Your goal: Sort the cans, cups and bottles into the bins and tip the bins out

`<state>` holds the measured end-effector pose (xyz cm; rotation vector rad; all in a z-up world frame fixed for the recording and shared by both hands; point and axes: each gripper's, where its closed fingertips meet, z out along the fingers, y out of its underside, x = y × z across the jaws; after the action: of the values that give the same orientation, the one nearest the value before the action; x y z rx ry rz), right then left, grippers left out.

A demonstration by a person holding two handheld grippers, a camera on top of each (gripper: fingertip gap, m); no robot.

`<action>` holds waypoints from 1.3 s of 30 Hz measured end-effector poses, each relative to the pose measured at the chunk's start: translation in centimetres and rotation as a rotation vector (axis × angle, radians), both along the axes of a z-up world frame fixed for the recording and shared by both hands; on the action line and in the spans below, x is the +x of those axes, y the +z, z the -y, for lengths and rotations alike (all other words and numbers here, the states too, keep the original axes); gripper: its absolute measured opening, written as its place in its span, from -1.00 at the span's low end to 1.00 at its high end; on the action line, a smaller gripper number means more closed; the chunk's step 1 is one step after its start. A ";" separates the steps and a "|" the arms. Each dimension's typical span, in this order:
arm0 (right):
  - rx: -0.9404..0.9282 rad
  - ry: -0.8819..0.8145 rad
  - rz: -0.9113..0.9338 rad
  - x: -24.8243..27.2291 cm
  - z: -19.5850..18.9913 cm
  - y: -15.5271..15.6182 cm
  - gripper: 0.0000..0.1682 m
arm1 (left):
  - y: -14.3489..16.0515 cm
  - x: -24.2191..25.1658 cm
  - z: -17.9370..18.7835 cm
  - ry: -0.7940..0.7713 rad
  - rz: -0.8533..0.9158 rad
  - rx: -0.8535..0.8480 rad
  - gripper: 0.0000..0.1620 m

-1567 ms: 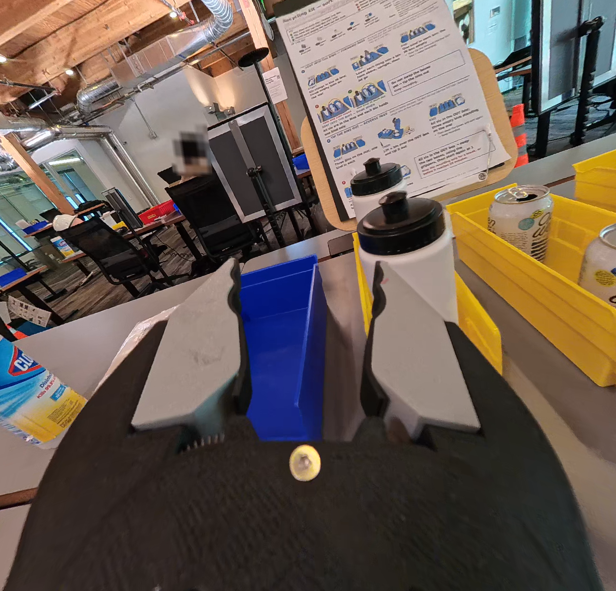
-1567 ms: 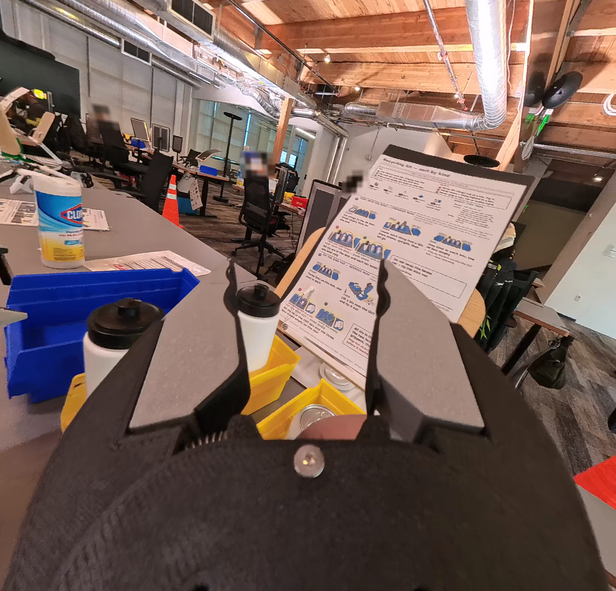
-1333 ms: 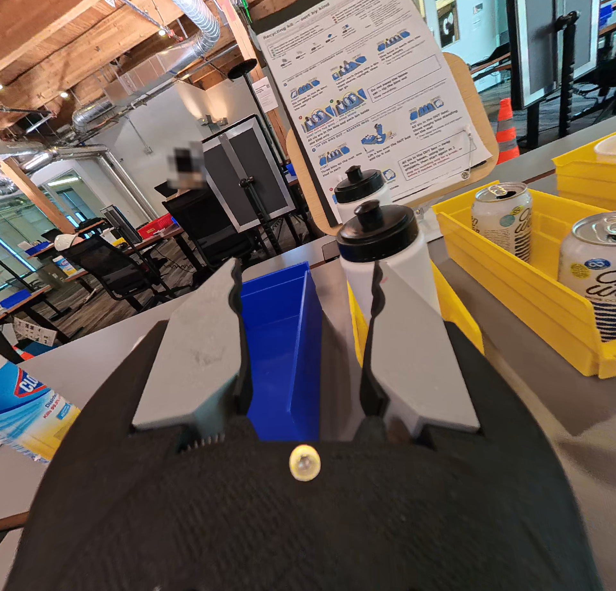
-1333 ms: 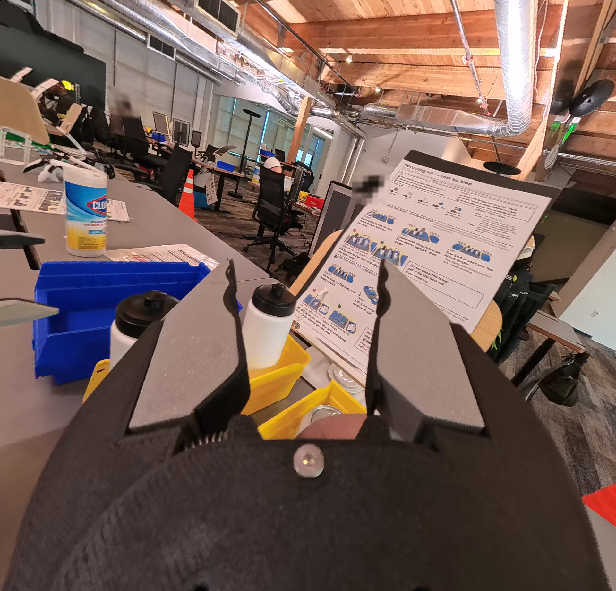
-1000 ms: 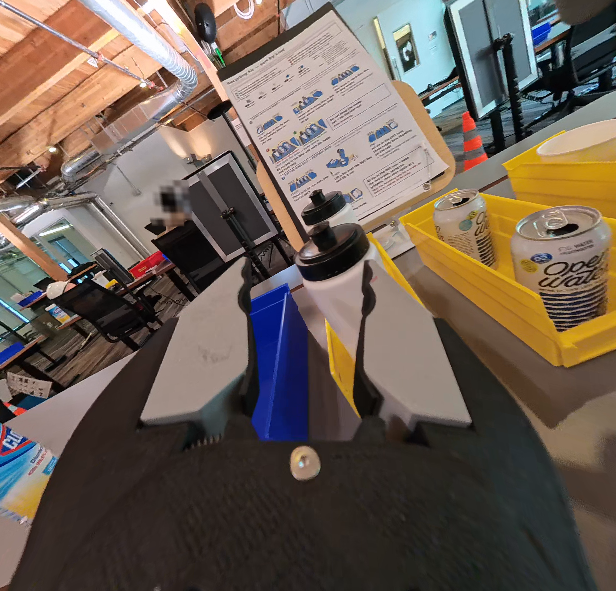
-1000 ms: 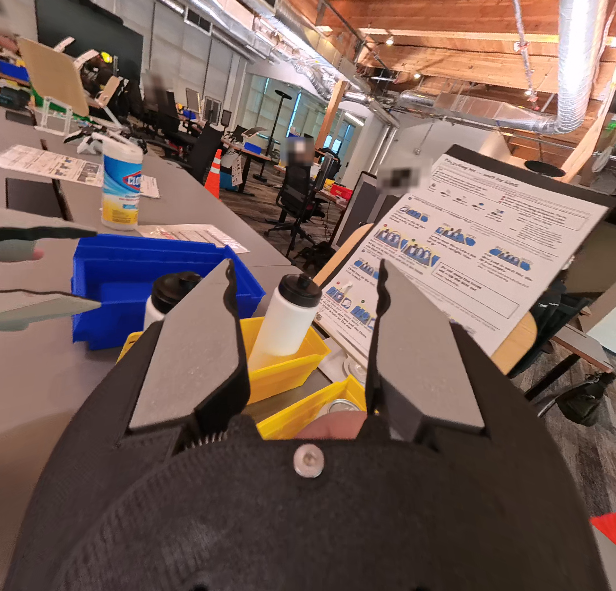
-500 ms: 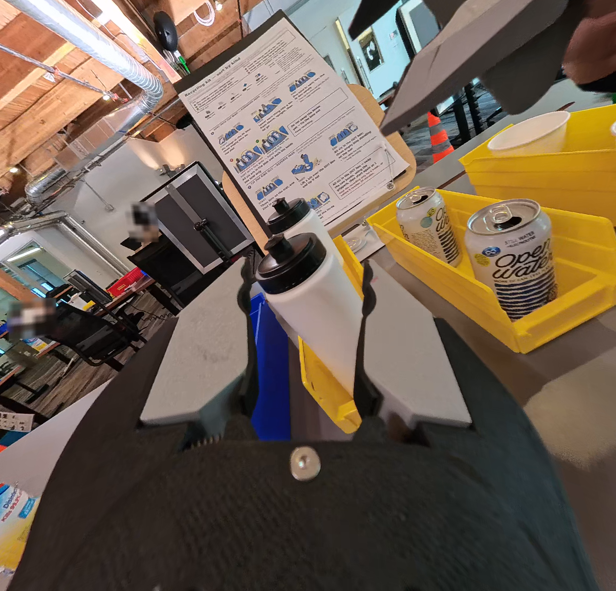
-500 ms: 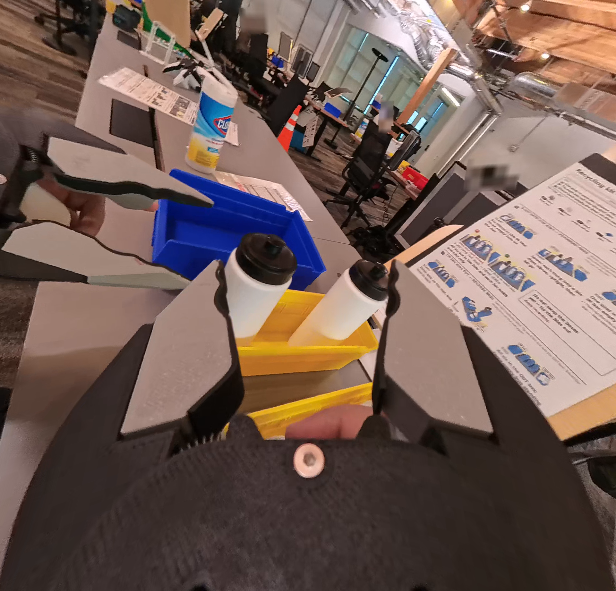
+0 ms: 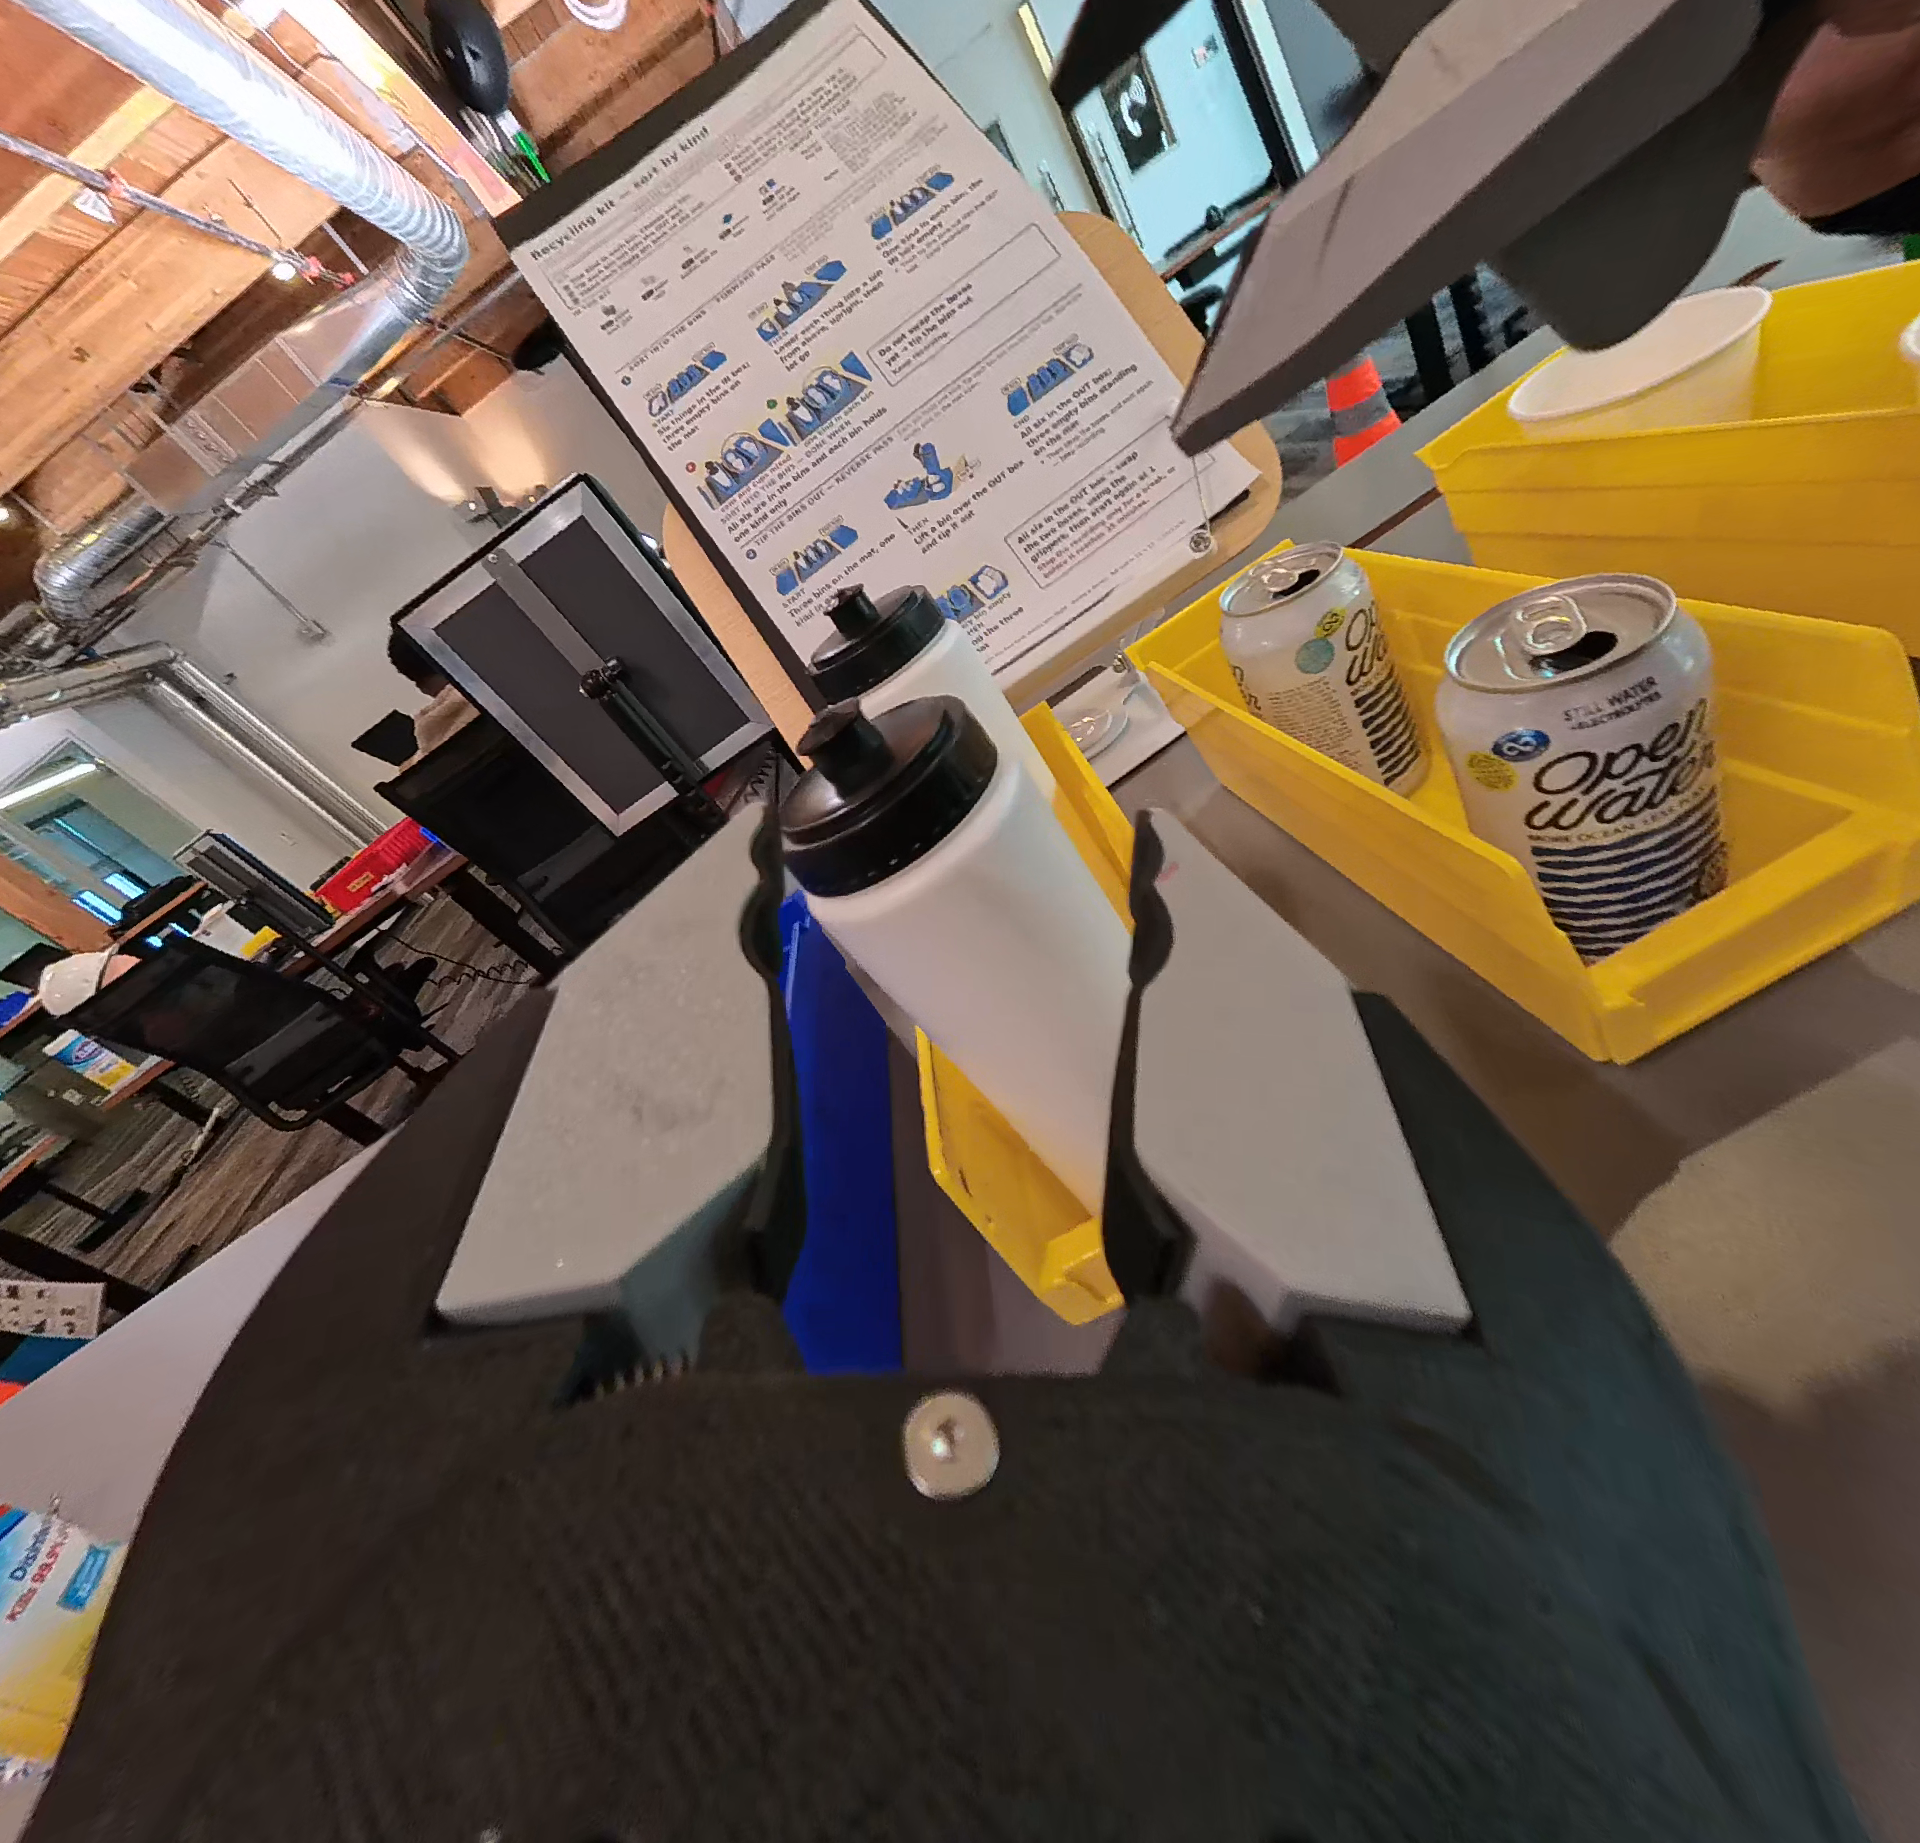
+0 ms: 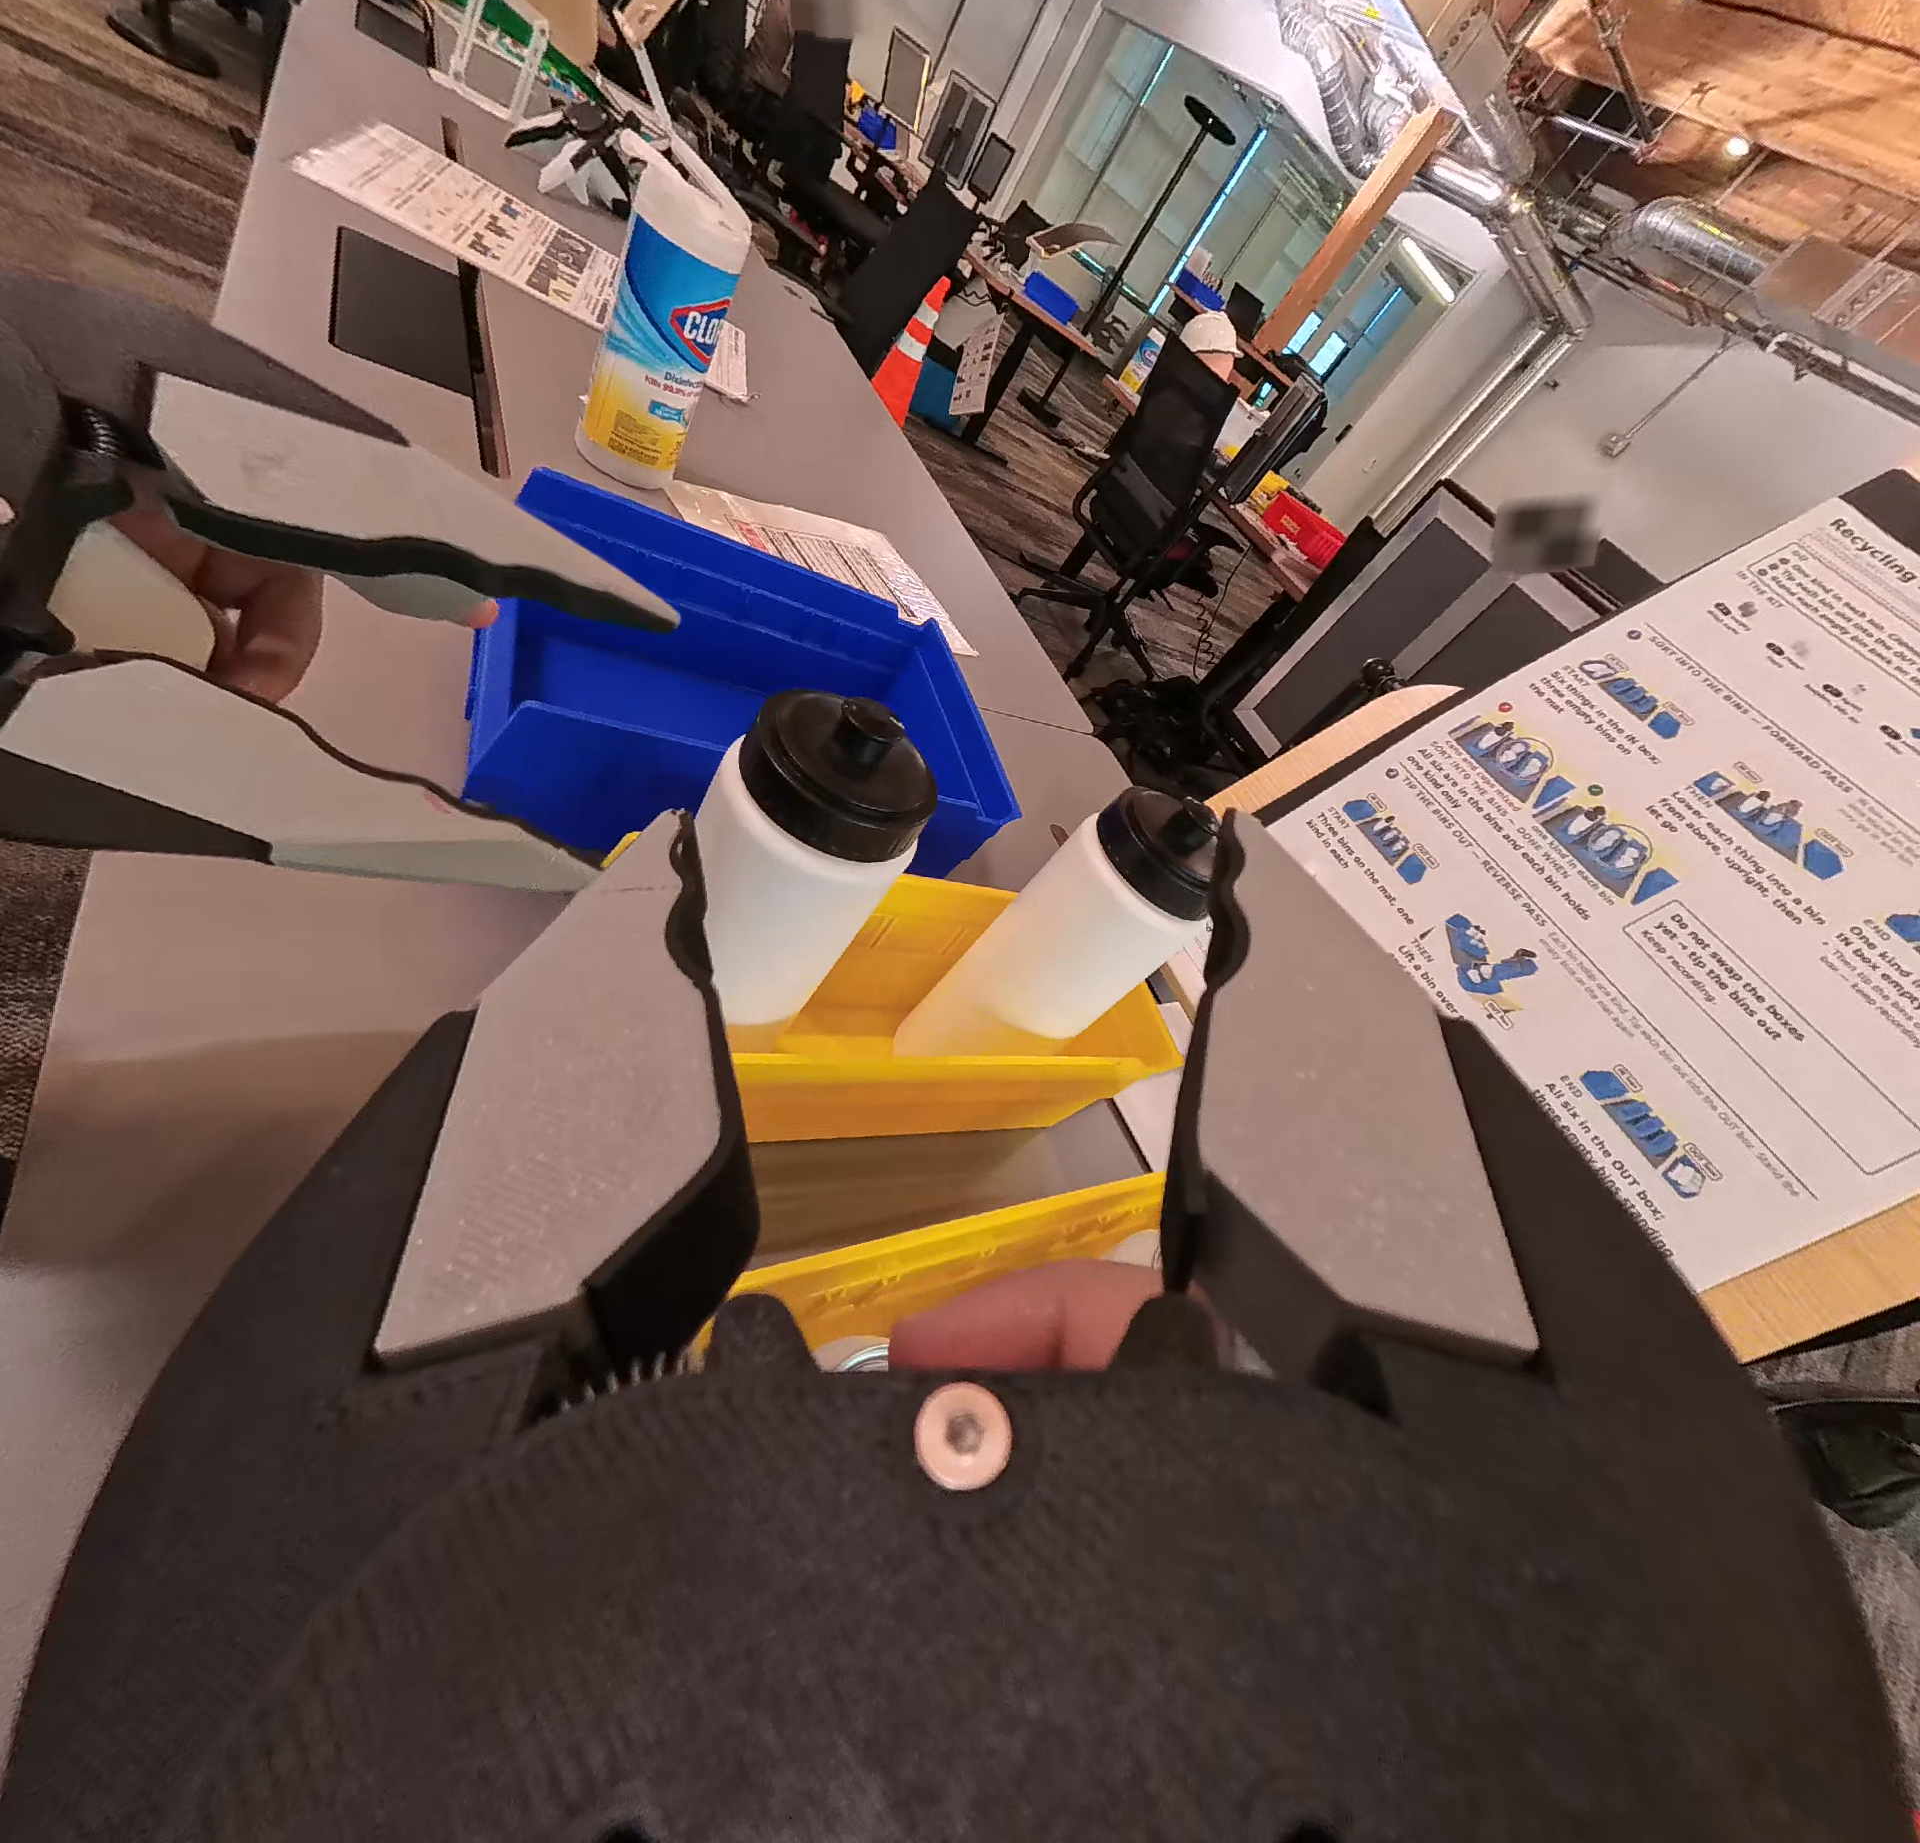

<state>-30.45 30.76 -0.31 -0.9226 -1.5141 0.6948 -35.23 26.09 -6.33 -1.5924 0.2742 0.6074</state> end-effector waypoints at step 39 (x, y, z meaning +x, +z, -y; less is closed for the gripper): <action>0.027 0.034 0.160 -1.9 1.4 -4.4 0.17 | -3.3 -1.0 -1.4 0.008 0.027 -0.109 -0.19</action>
<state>-32.31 29.34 -4.71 -0.9515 -1.6799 0.6355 -36.25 27.53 -9.65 -1.7063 0.2856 0.5846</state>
